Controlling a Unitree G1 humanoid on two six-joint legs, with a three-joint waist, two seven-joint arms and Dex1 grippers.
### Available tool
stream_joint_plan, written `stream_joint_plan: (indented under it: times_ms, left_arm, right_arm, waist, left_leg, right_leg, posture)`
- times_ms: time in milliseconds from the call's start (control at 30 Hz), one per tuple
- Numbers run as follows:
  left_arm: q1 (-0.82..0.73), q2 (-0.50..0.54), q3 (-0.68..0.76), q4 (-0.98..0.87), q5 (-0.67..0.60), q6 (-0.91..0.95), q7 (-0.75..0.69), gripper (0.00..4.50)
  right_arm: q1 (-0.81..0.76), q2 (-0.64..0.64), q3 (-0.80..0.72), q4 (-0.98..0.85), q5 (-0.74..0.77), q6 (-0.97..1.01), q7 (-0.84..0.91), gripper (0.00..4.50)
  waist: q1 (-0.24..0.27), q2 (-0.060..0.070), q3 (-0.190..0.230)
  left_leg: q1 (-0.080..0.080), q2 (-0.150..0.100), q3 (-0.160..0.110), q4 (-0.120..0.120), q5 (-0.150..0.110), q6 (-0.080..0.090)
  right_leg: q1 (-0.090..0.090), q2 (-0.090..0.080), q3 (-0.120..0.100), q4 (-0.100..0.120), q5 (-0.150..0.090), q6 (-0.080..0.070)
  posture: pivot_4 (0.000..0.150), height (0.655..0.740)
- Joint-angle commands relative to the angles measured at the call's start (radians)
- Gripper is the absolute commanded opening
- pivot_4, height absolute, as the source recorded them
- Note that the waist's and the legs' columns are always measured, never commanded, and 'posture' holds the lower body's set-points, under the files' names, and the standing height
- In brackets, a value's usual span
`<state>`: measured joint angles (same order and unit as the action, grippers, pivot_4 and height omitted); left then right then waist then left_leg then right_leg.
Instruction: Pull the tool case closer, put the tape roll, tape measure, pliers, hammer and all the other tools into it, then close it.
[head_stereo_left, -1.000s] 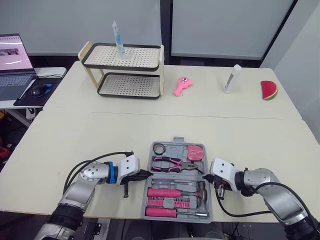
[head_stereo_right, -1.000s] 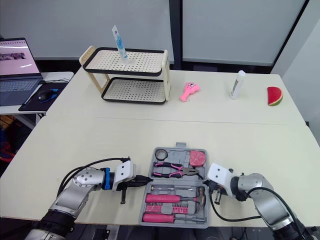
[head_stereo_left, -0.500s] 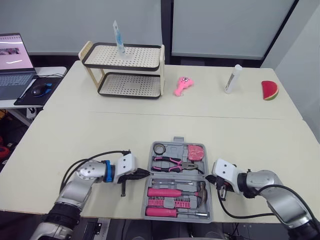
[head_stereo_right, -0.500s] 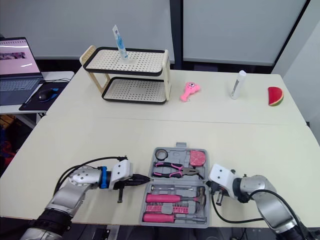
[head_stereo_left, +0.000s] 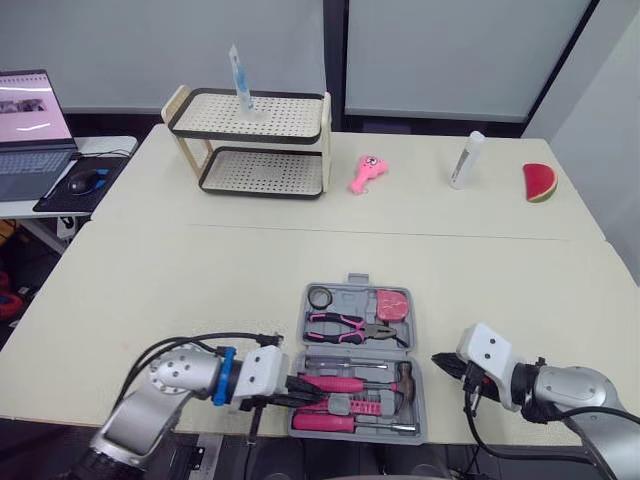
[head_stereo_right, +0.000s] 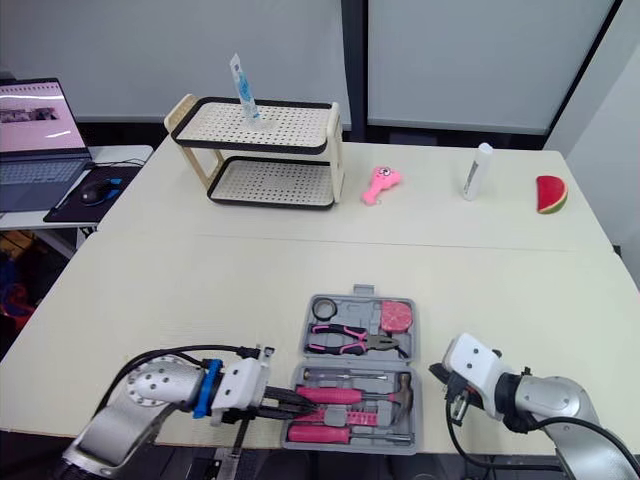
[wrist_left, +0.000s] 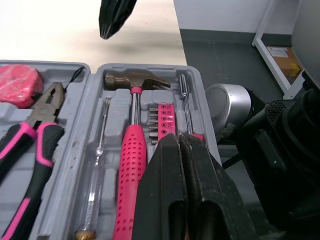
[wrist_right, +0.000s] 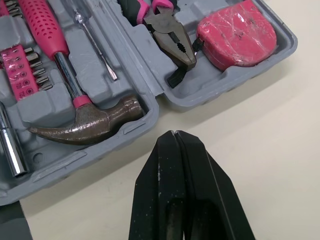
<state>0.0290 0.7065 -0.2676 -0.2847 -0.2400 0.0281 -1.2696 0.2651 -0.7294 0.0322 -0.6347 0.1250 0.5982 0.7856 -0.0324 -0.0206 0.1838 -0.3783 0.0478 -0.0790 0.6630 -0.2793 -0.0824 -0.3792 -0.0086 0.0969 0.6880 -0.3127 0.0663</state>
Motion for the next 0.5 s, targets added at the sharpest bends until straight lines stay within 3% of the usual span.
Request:
stream_joint_plan:
  times_ms: [33,333,500]
  left_arm:
    - [-0.029,-0.021,-0.065,0.036,0.072,-0.023,0.023,0.07]
    - [-0.101,-0.072,-0.165,0.291,0.188,-0.186,0.014,0.07]
    - [-0.125,-0.091,-0.193,0.337,0.213,-0.213,0.018,0.07]
  right_arm:
    - [-0.005,0.005,0.003,-0.046,0.014,0.022,-0.023,0.00]
    - [-0.040,-0.012,0.009,-0.045,0.032,0.058,-0.036,0.00]
    - [-0.045,-0.014,0.006,-0.048,0.040,0.080,-0.039,0.00]
  waist:
    - [-0.001,0.000,0.000]
    - [0.001,0.001,0.000]
    - [0.004,0.004,-0.002]
  left_leg:
    - [0.000,0.000,0.000,0.000,0.000,0.000]
    - [-0.002,0.000,0.000,-0.001,0.000,0.000]
    - [-0.001,-0.001,0.000,-0.001,0.000,0.000]
  right_leg:
    - [0.000,0.000,0.000,-0.001,0.000,0.000]
    - [0.000,0.000,0.000,-0.006,0.001,0.001]
    - [0.002,-0.001,0.000,-0.007,0.001,0.002]
  posture:
    - [0.150,0.7350]
    - [0.150,0.7350]
    - [0.150,0.7350]
